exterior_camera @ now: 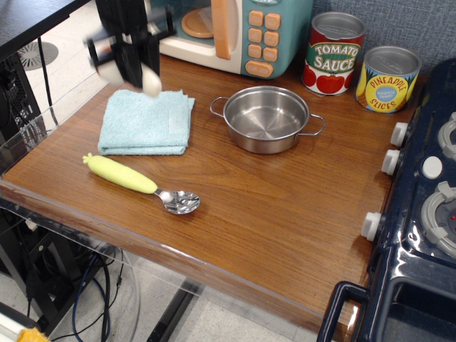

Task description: Move the brown and white item from on top of the blue towel to the right of the silver pot.

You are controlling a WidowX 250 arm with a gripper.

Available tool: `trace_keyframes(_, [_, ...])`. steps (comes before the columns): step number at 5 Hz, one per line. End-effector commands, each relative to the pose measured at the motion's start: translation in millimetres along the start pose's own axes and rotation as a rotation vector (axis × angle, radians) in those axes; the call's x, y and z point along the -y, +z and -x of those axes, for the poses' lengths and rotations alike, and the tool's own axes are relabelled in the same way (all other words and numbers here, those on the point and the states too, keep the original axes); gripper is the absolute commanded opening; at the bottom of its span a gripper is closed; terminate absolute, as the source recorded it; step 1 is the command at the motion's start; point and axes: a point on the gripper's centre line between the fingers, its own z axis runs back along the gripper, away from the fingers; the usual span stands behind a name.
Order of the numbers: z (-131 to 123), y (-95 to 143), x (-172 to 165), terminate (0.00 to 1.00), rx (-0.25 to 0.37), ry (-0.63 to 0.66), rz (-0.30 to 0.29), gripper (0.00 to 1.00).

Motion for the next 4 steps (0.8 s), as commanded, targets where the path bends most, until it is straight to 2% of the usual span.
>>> trace_keyframes(1, [77, 31, 40, 0.00, -0.032, -0.251, 0.107, 0.00])
trace_keyframes(2, [124, 36, 57, 0.00, -0.019, -0.370, 0.122, 0.00])
trace_keyframes(4, [218, 9, 90, 0.00, -0.061, -0.631, 0.095, 0.00])
